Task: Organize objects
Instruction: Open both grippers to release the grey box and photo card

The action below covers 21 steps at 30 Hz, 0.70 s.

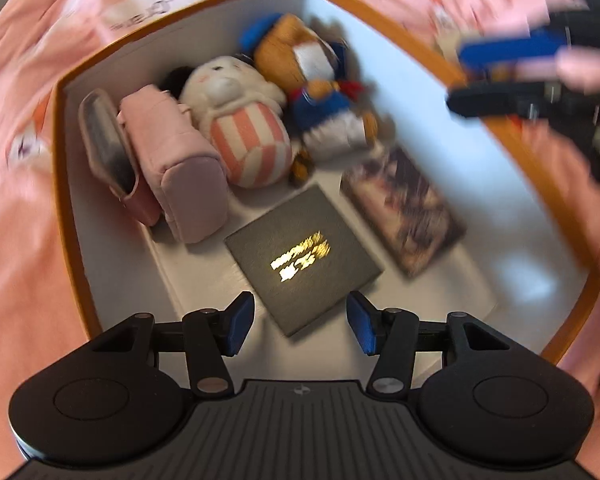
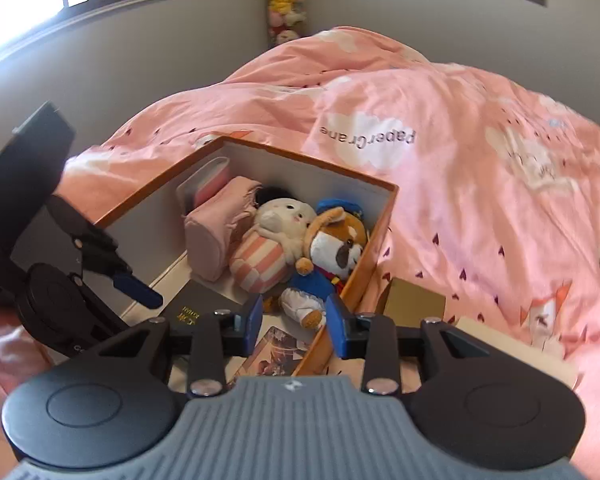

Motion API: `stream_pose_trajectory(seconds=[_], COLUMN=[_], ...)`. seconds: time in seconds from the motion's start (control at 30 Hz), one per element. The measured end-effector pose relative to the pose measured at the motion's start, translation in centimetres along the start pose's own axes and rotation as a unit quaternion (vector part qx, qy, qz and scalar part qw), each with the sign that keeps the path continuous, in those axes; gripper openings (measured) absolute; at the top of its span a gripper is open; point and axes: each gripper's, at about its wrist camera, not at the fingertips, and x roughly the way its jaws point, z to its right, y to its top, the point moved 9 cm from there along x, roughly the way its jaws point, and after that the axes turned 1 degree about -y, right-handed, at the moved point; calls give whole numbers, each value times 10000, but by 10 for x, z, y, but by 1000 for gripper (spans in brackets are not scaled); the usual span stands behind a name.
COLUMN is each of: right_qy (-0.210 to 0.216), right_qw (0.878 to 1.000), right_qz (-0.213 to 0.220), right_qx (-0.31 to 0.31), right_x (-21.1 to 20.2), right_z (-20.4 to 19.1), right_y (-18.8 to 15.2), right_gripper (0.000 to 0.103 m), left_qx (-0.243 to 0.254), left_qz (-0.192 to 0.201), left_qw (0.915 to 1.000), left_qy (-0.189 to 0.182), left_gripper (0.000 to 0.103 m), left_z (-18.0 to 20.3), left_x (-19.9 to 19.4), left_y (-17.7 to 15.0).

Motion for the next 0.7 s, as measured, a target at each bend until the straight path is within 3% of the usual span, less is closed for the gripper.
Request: stream_pose_trajectory(seconds=[0.1,0.3,0.53,0.7], right_qy=[149,794,864,671], right_qw=[9975,9753,9294,8924], right_qz=[-181,-765,-2419,-3070], right_qx=[-671,-1912,-2650,-3239], right_x=[-1,13,65,84], right_z=[-16,-49,-59,-70], right_y=[2,-3,-28,-48], right_gripper=[38,36,34,39], left_qx=[469,1124,1259,991], left_qz=[-183,38,169,304], left_qw=[9987,9936,9919,9942], left_qy=[95,123,-63,-303], left_gripper=[61,38,35,35], left_z=[4,9,1,-6], left_x=[6,10,9,-2], left_y=[-1,8,8,-1])
